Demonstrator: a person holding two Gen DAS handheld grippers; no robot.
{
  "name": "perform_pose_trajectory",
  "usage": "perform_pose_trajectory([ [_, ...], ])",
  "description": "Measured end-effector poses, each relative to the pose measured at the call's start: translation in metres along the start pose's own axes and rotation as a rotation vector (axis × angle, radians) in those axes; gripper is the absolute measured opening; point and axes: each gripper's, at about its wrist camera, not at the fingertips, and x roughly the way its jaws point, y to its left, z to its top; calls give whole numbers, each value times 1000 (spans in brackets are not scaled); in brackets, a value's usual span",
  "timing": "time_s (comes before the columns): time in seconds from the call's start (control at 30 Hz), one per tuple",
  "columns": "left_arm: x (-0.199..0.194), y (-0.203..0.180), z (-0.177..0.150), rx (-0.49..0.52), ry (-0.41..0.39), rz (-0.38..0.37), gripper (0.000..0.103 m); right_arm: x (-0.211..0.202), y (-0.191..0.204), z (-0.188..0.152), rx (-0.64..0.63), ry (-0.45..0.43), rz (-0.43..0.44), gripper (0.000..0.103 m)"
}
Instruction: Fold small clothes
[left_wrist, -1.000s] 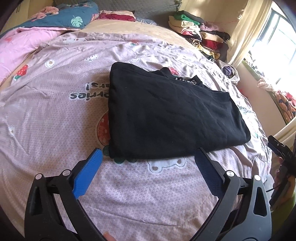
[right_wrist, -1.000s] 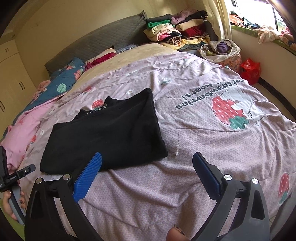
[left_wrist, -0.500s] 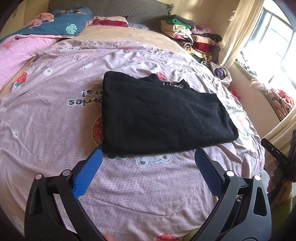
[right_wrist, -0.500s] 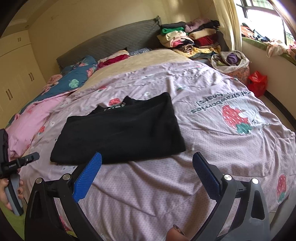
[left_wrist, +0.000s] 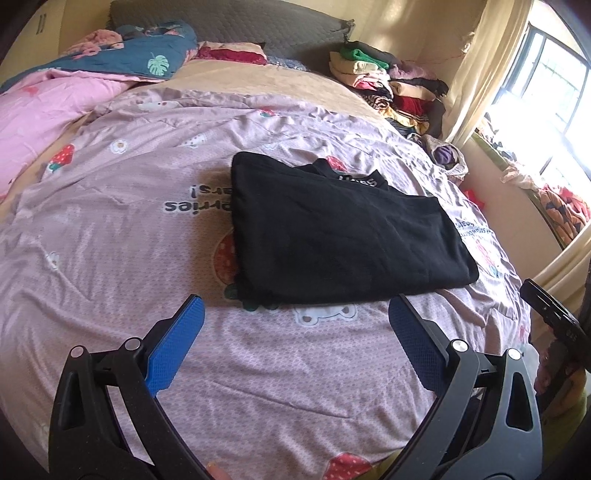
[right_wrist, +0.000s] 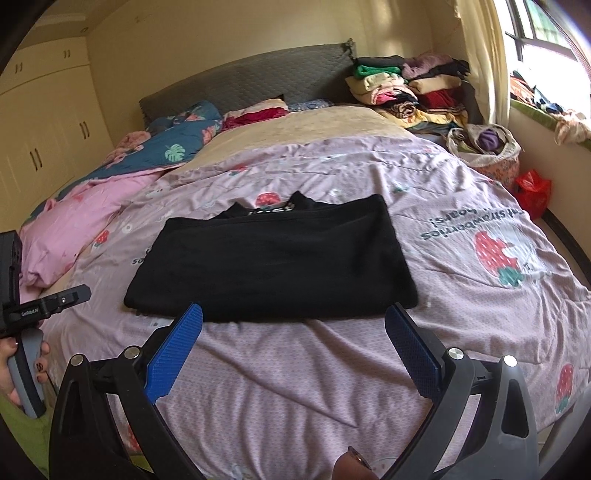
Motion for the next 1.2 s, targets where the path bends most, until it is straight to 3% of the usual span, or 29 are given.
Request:
perform_pose_trajectory([
  [0.67, 4, 45, 6, -68, -22, 47, 93, 33, 88, 12, -163, 27, 64, 98],
  [1.2, 42, 79, 54, -118, -30, 67, 93, 100, 165, 7, -385, 99, 57, 99],
])
